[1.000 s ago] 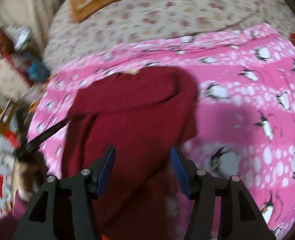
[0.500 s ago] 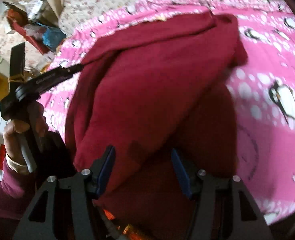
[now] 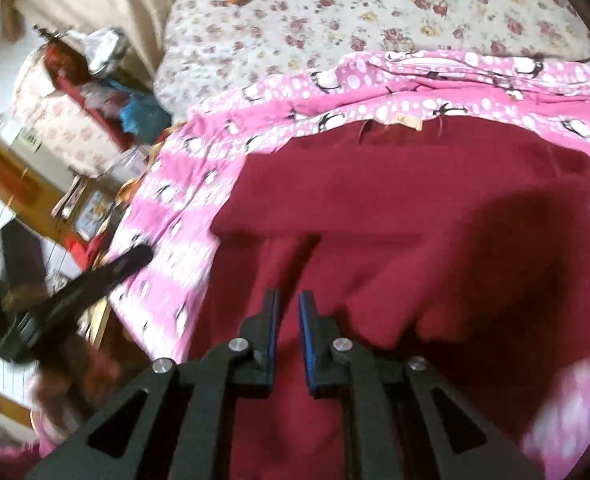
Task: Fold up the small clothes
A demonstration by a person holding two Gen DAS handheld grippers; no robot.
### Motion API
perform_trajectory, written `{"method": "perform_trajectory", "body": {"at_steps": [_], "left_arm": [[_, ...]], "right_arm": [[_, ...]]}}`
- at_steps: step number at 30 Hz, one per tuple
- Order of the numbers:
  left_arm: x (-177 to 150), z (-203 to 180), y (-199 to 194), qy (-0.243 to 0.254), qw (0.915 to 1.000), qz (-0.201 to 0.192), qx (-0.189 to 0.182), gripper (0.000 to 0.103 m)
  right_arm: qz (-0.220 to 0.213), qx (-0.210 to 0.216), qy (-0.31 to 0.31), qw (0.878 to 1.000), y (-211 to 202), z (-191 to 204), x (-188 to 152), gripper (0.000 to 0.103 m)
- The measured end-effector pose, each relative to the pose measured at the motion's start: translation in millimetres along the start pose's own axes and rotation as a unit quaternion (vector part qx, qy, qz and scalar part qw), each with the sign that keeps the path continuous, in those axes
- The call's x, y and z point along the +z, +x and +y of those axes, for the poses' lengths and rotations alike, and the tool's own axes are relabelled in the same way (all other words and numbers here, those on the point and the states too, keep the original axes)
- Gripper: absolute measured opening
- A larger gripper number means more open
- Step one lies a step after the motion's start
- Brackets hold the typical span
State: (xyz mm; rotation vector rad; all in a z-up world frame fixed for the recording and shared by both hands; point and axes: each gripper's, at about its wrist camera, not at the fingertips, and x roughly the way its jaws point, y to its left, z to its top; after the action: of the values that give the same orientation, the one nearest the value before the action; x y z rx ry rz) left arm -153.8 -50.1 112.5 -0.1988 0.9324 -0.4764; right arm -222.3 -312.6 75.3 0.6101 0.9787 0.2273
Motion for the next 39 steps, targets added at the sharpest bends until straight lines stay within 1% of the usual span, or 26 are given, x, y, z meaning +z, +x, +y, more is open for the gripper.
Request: {"method": "perform_trajectory", "body": {"at_steps": [1, 3, 4, 6, 7, 8, 9, 10, 12, 13, 15, 17, 19, 22, 23, 26, 29, 32, 35, 36, 37, 38, 39], "left_arm": [[-0.5, 2.7, 0.5, -0.007, 0.9998, 0.003, -0.018, 0.027], [-2.5, 4.5, 0.6, -0.014, 0.9990, 0.008, -0.043, 0.027], [-3.1, 5.4, 0.3, -0.014, 0.9987, 0.009, -0.049, 0.027], [-6.1, 7.0, -1.0, -0.015, 0.9983, 0.014, -0.054, 0.031], [-8.8, 7.8, -0.8, -0.019, 0.9978, 0.022, -0.059, 0.032], [-11.7, 7.2, -0.1, -0.024, 0.9971, 0.033, -0.064, 0.032], [-16.2, 6.8, 0.9, -0.028, 0.9959, 0.047, -0.073, 0.032], [-21.7, 5.7, 1.8, -0.028, 0.9944, 0.062, -0.081, 0.032], [-34.3, 1.0, 2.2, -0.021, 0.9919, 0.086, -0.091, 0.032], [-42.7, -1.5, 1.0, -0.017, 0.9917, 0.094, -0.087, 0.032], [-57.2, -2.2, -1.4, -0.023, 0.9907, 0.107, -0.080, 0.032], [-71.8, -1.1, -0.7, -0.044, 0.9862, 0.132, -0.091, 0.032], [-85.8, 1.9, -3.7, -0.072, 0.9817, 0.145, -0.101, 0.032], [-98.1, 4.1, -11.4, -0.096, 0.9796, 0.137, -0.111, 0.032], [-101.8, 4.1, -14.3, -0.105, 0.9783, 0.131, -0.122, 0.032], [-106.2, -0.6, -14.8, -0.118, 0.9740, 0.123, -0.150, 0.037], [-107.4, -7.8, -3.6, -0.134, 0.9673, 0.126, -0.174, 0.047], [-109.8, -13.8, 14.8, -0.146, 0.9630, 0.148, -0.171, 0.047], [-110.5, -15.9, 26.2, -0.167, 0.9570, 0.157, -0.177, 0.047], [-109.0, -17.4, 26.8, -0.167, 0.9566, 0.157, -0.180, 0.037], [-104.9, -21.6, 26.0, -0.158, 0.9586, 0.155, -0.179, 0.029], [-98.7, -27.9, 22.9, -0.137, 0.9634, 0.150, -0.175, 0.010], [-92.8, -33.6, 19.0, -0.117, 0.9669, 0.144, -0.176, 0.000]], "right_arm": [[0.003, -0.005, 0.013, 1.000, 14.4, -5.1, 6.5, 0.012], [0.010, -0.013, 0.035, 0.999, 30.4, -12.3, 11.0, 0.012], [0.014, -0.016, 0.049, 0.999, 35.5, -15.4, 11.1, 0.013], [0.012, -0.007, 0.057, 0.998, 31.5, -15.0, 5.9, 0.023], [0.008, -0.005, 0.049, 0.999, 25.4, -12.3, 3.5, 0.031], [0.006, -0.008, 0.038, 0.999, 17.6, -9.1, 0.4, 0.035], [0.004, -0.013, 0.025, 1.000, 10.3, -5.8, -0.6, 0.044], [0.002, -0.016, 0.013, 1.000, 1.4, -3.4, -3.1, 0.050], [-0.007, -0.024, -0.004, 1.000, -18.1, -3.2, -7.8, 0.055], [-0.011, -0.032, -0.007, 0.999, -28.2, -4.6, -10.9, 0.058], [-0.014, -0.034, -0.004, 0.999, -47.8, -11.2, -17.3, 0.058], [-0.023, -0.030, 0.008, 0.999, -63.9, -18.7, -25.0, 0.058], [-0.028, -0.030, 0.021, 0.999, -77.6, -27.7, -33.5, 0.060], [-0.035, -0.030, 0.046, 0.998, -91.6, -41.7, -46.8, 0.060], [-0.035, -0.030, 0.053, 0.998, -94.0, -45.4, -50.7, 0.061], [-0.033, -0.029, 0.067, 0.997, -96.8, -55.1, -61.0, 0.061], [-0.035, -0.029, 0.067, 0.997, -96.9, -52.9, -65.3, 0.061], [-0.037, -0.021, 0.061, 0.997, -98.4, -46.6, -67.5, 0.062], [-0.039, -0.021, 0.056, 0.997, -101.9, -43.9, -68.9, 0.063], [-0.040, -0.023, 0.055, 0.997, -103.2, -43.4, -68.8, 0.063], [-0.043, -0.026, 0.056, 0.997, -105.7, -44.7, -69.2, 0.063], [-0.047, -0.029, 0.058, 0.997, -108.8, -46.5, -69.9, 0.063], [-0.051, -0.032, 0.060, 0.996, -111.9, -47.7, -69.7, 0.063]]}}
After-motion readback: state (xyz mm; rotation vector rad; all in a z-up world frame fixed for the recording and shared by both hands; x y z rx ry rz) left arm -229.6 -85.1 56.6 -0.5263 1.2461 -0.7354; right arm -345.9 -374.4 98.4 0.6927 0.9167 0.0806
